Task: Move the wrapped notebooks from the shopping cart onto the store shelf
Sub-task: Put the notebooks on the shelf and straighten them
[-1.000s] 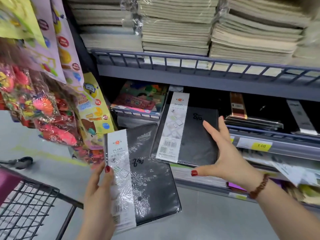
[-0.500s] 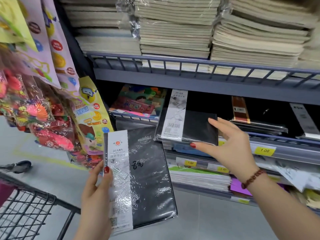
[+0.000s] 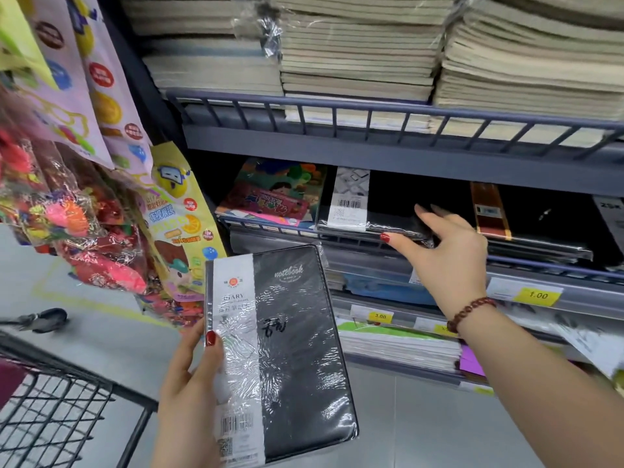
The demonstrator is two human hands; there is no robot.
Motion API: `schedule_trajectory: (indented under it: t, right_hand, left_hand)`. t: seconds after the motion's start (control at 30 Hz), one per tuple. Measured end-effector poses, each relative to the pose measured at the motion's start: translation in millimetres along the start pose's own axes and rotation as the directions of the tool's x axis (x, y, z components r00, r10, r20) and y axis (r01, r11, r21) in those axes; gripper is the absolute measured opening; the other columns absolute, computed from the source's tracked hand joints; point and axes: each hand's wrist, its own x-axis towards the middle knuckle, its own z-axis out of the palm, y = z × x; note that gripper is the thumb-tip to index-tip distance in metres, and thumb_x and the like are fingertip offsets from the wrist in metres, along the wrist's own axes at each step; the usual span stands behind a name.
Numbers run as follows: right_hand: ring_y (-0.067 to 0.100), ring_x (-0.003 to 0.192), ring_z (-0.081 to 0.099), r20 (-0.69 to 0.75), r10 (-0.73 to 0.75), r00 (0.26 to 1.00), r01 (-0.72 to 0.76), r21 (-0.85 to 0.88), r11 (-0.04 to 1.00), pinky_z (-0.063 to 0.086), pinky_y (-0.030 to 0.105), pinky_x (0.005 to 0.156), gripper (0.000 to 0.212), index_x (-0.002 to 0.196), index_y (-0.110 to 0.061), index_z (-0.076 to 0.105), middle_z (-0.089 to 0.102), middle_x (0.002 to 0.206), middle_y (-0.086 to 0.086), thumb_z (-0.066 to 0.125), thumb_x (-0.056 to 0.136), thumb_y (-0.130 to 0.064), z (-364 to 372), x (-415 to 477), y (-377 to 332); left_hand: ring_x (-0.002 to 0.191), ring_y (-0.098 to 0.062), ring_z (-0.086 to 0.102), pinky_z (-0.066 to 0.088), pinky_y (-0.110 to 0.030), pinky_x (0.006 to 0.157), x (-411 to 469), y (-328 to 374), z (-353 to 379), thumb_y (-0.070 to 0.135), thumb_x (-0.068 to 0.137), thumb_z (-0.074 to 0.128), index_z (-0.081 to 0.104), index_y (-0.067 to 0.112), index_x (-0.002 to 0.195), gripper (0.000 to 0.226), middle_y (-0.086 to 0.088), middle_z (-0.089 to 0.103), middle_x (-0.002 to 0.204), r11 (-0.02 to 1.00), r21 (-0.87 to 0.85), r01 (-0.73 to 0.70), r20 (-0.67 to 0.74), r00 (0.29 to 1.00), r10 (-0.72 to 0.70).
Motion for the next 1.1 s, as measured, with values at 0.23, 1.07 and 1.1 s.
schedule_trajectory:
  t: [0.23,1.07,1.1]
  right_hand:
    - [0.011,0.131,0.04,0.077,0.003,0.997,-0.009,0.085,0.996,0.032,0.022,0.106,0.063,0.131,-0.021,0.054,0.048,0.14,0.001,0.075,0.074,-0.039,-5,-8,0]
    - [0.011,0.114,0.06,0.315,0.107,0.943,-0.315,0.74,0.594,0.05,0.023,0.091,0.053,0.136,-0.011,0.047,0.064,0.124,-0.002,0.055,0.087,0.008,-31,-56,-21]
    - [0.011,0.115,0.06,0.311,0.118,0.943,-0.318,0.738,0.595,0.05,0.026,0.093,0.053,0.136,-0.012,0.047,0.064,0.124,-0.002,0.055,0.087,0.007,-31,-52,-20]
  left_hand:
    - [0.086,-0.002,0.057,0.04,-0.019,0.079,-15,2,-1,0.014,0.09,0.059,0.063,0.026,0.118,0.03,0.002,0.067,0.101,0.998,0.044,-0.036,-0.003,0.999,0.037]
    - [0.111,-0.027,0.063,0.046,-0.053,0.098,-1,51,91,0.005,0.08,0.069,0.054,0.022,0.129,0.054,-0.003,0.068,0.119,0.982,0.009,-0.191,0.627,0.766,0.143]
    - [0.112,-0.027,0.062,0.046,-0.052,0.098,1,48,89,0.006,0.077,0.071,0.052,0.02,0.131,0.059,-0.004,0.066,0.121,0.978,0.024,-0.207,0.654,0.743,0.142]
